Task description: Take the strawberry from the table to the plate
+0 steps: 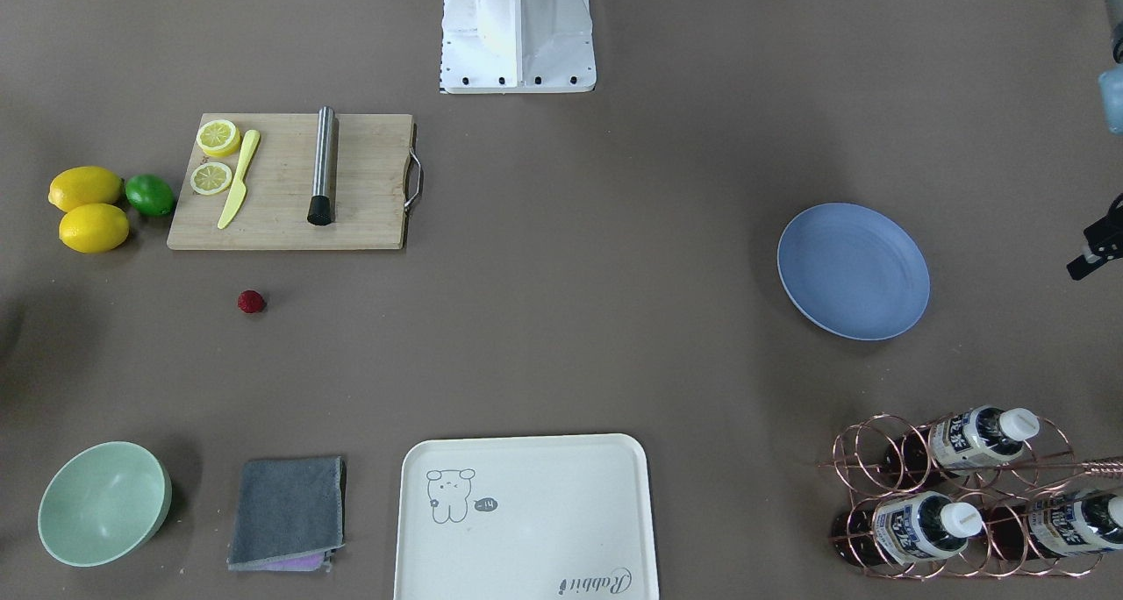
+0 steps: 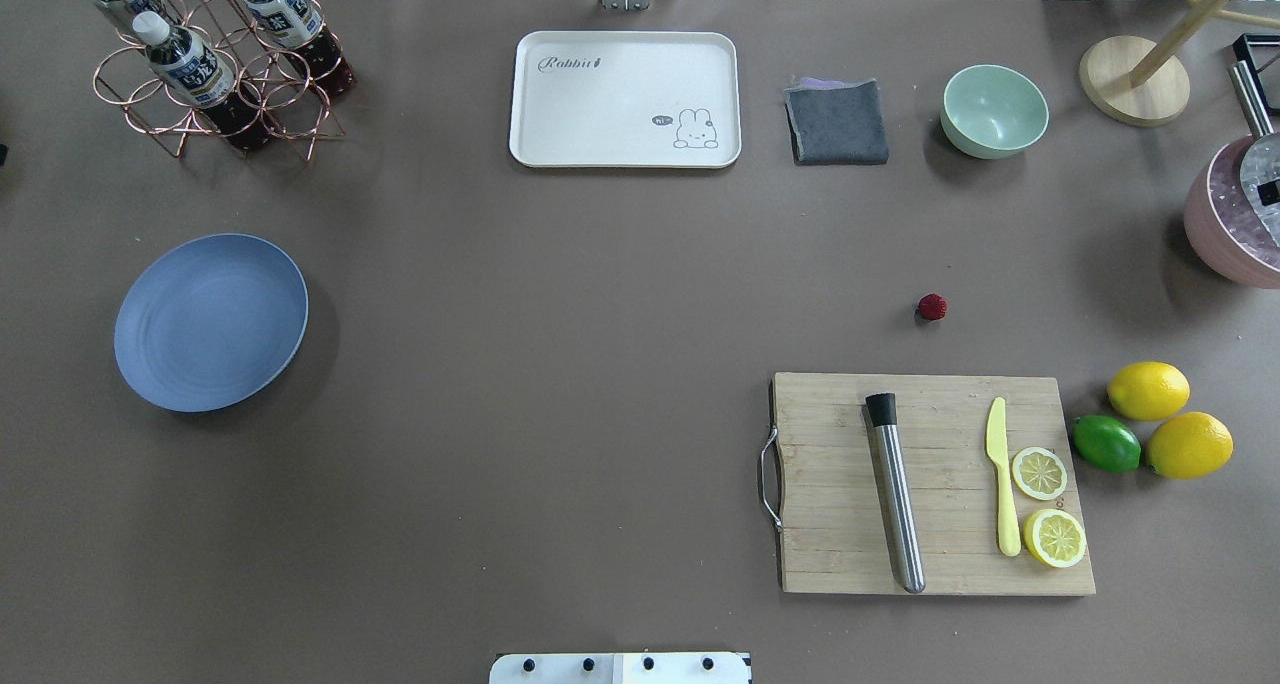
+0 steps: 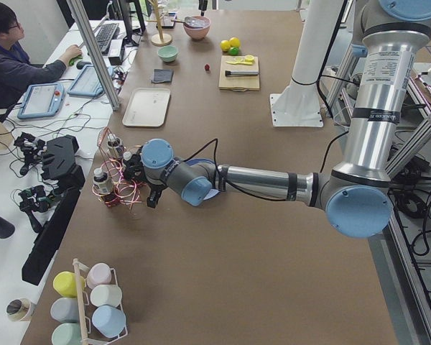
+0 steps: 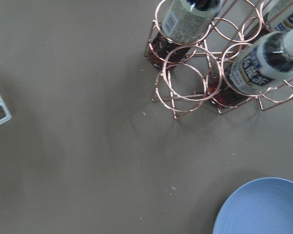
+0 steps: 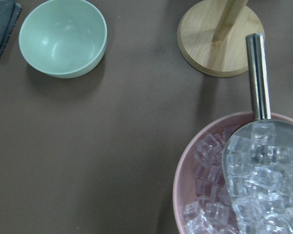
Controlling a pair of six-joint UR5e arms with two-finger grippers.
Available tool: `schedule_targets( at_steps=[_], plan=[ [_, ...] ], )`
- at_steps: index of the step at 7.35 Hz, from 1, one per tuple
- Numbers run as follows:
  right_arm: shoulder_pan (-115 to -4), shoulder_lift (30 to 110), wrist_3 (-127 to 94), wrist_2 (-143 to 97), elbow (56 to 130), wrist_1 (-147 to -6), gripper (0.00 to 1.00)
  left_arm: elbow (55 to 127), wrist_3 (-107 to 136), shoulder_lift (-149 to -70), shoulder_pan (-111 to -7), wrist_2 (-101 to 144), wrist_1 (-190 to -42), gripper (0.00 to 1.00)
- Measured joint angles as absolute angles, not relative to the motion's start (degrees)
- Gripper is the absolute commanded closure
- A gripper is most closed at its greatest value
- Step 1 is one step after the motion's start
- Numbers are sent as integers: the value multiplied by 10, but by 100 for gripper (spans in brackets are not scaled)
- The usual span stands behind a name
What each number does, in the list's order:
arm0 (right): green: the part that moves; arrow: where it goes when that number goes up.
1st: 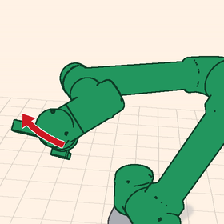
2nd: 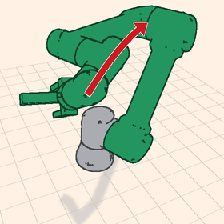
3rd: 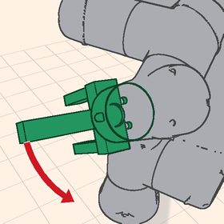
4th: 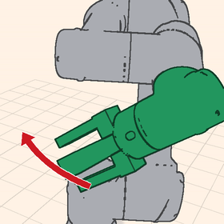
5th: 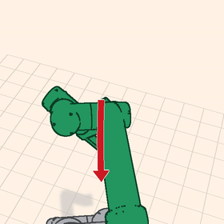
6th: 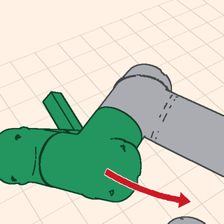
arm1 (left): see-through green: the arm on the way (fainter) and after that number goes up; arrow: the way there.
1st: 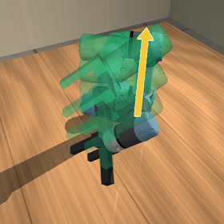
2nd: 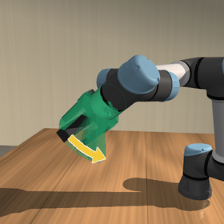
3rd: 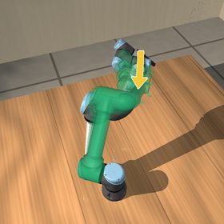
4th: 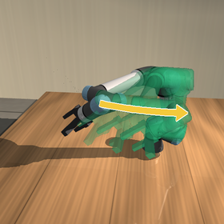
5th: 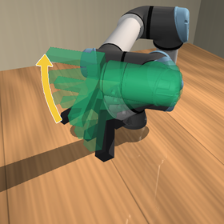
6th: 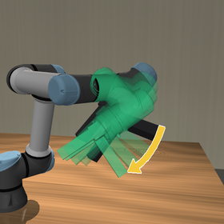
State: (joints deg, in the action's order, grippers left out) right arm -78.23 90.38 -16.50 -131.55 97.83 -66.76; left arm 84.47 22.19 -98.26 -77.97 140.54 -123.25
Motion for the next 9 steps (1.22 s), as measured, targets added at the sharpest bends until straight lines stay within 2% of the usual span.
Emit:
schedule_targets(
  at_steps=[5,9],
  plan=[
    [-690,874,-267,-1287,986,-665,0,753,405,-983,-641,1326,-1425,3],
    [-677,866,-268,-1271,987,-665,0,728,424,-975,-624,1328,-1483,26]
  ],
)
